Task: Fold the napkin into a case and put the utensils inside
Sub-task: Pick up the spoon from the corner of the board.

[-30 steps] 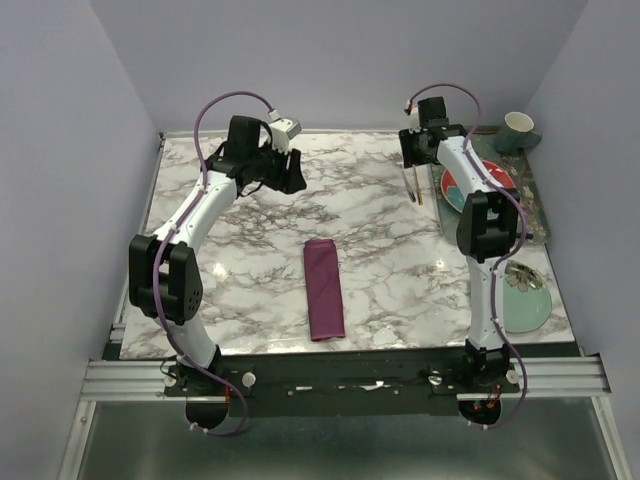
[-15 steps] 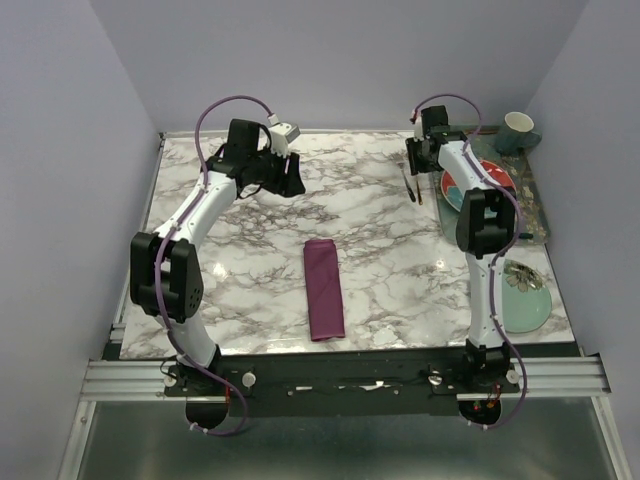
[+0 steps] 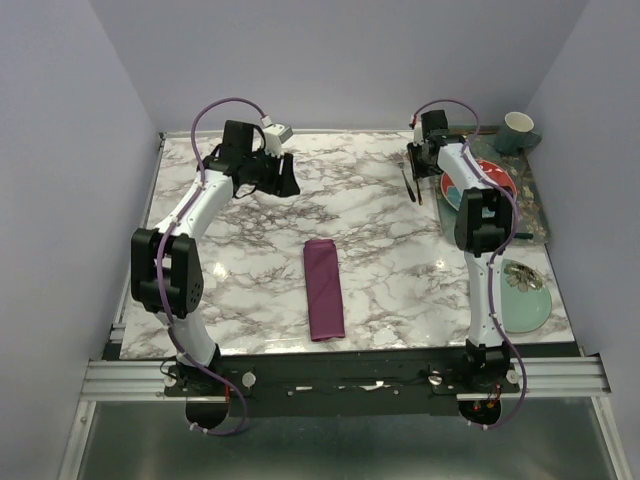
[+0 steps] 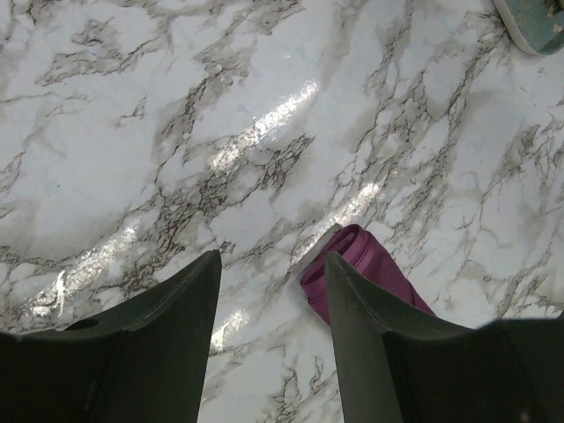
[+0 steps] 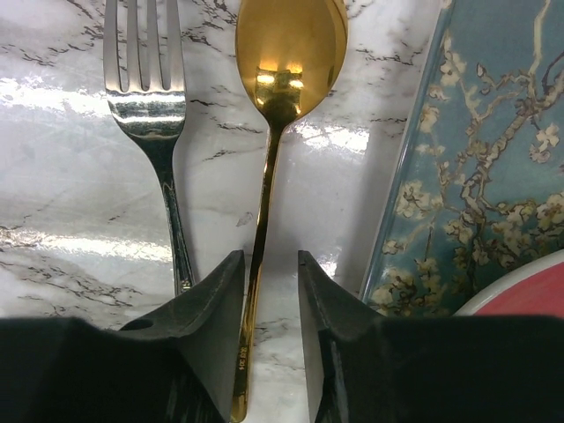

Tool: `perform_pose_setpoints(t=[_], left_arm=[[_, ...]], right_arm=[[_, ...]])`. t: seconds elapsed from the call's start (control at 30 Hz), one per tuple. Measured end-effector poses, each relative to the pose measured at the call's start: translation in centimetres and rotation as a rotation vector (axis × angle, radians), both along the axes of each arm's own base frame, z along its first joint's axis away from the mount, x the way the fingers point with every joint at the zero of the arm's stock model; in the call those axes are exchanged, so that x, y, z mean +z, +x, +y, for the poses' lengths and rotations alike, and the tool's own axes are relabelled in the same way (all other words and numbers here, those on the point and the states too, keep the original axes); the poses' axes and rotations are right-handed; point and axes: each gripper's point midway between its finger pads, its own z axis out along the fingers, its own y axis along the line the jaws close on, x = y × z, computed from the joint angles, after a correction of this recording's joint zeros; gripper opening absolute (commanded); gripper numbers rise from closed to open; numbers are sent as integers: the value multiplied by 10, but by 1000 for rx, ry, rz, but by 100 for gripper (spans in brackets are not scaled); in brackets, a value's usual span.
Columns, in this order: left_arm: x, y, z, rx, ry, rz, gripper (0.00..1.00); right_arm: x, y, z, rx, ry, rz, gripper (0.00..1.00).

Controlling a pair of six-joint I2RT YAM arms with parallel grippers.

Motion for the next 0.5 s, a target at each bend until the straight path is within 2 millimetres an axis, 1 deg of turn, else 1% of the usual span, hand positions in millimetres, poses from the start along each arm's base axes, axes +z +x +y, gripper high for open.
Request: perform_pose_setpoints(t=[0.1,0.23,0.33,0.37,0.43,0.47,0.5], left_arm=[[-3,3,5,20,-11,25,61],[-1,11,11,43,-16,37,61],[11,18,18,61,-22,22,61],[19,22,21,67,-25,5,61],[30,27,24,75,-31,-19,61],[34,30,25,79,-33,-29,61],[36,31,27,82,-34,-33,61]], right_arm=[[0,0,0,6,0,0,23],[-1,0,0,8,2,3,23],[-1,-1,0,9,2,7,23],[-2,-2,0,10,3,10,23],[-3,-2,0,10,3,12,23],[-3,-2,0,10,2,12,20],[-2,-2,0,12,2,11,5]])
